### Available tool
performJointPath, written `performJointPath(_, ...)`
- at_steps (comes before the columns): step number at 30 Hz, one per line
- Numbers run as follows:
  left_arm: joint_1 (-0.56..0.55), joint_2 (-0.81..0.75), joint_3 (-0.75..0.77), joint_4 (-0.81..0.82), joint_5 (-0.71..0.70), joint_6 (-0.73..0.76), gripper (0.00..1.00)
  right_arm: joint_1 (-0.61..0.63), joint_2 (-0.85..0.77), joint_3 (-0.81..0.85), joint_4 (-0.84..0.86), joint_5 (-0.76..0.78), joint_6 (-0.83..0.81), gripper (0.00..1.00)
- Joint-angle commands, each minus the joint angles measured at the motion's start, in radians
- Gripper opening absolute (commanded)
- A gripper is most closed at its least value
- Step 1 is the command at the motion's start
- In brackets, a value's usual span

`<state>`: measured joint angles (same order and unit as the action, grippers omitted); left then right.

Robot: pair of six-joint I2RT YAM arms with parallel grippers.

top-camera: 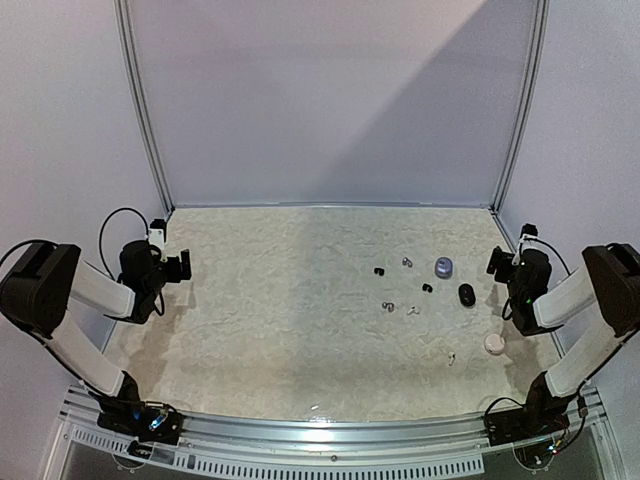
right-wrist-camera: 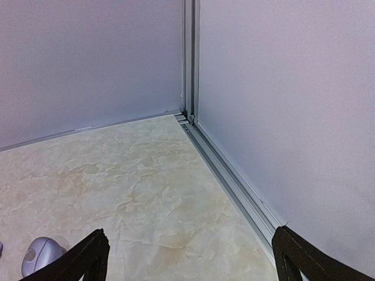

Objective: Insert the wireless bluetooth earbuds into the charging case

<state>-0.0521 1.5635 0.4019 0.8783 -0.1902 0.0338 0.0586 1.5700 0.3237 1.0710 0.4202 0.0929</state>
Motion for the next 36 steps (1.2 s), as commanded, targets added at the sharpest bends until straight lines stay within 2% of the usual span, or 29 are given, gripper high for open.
performJointPath(1, 0.003, -0.004, 0.004, 0.017, 0.009, 0.008, 0.99, 0.004, -0.055, 0.047, -0.139, -0.021, -0.023, 0.99)
performJointPath(5, 0.003, -0.005, 0.004, 0.018, 0.009, 0.007, 0.99, 0.004, -0.176, 0.272, -0.603, -0.016, 0.008, 0.99)
performJointPath(8, 0.003, -0.006, 0.001, 0.021, 0.009, 0.007, 0.99, 0.004, -0.162, 0.507, -0.954, -0.149, 0.034, 0.99)
performJointPath(9, 0.003, -0.014, 0.0, 0.025, 0.016, 0.012, 0.99, 0.004, -0.125, 0.589, -1.064, -0.195, 0.045, 0.97)
performJointPath(11, 0.002, -0.066, -0.001, -0.018, 0.074, 0.032, 0.99, 0.008, -0.054, 0.772, -1.253, -0.276, 0.112, 0.85)
performJointPath(13, 0.003, -0.158, 0.025, -0.15, 0.138, 0.049, 0.99, 0.023, 0.035, 0.901, -1.385, -0.302, 0.193, 0.8)
performJointPath(16, 0.001, -0.256, 0.115, -0.339, 0.172, 0.045, 0.99, 0.083, 0.147, 1.023, -1.497, -0.282, 0.252, 0.81)
performJointPath(19, -0.038, -0.29, 0.199, -0.416, 0.08, 0.059, 0.99, 0.135, 0.241, 1.156, -1.642, -0.227, 0.263, 0.86)
performJointPath(22, -0.073, -0.287, 0.3, -0.508, -0.013, 0.045, 0.99, 0.145, 0.381, 1.308, -1.842, -0.21, 0.361, 0.86)
performJointPath(26, -0.087, -0.241, 0.412, -0.634, -0.062, -0.041, 0.99, 0.19, 0.494, 1.353, -1.894, -0.215, 0.449, 0.86)
performJointPath(28, -0.084, -0.188, 0.523, -0.817, -0.033, -0.1, 0.99, 0.211, 0.52, 1.358, -1.891, -0.208, 0.47, 0.86)
performJointPath(29, -0.078, -0.154, 0.595, -0.936, 0.005, -0.102, 0.99, 0.218, 0.532, 1.361, -1.895, -0.214, 0.483, 0.86)
performJointPath(31, -0.074, -0.104, 0.699, -1.087, 0.212, -0.056, 0.99, 0.225, 0.563, 1.361, -1.911, -0.208, 0.52, 0.85)
performJointPath(33, -0.083, -0.111, 0.71, -1.092, 0.273, -0.064, 0.99, 0.231, 0.574, 1.348, -1.928, -0.183, 0.562, 0.84)
performJointPath(36, -0.09, -0.121, 0.693, -1.054, 0.278, -0.086, 0.99, 0.242, 0.573, 1.307, -1.895, -0.198, 0.59, 0.83)
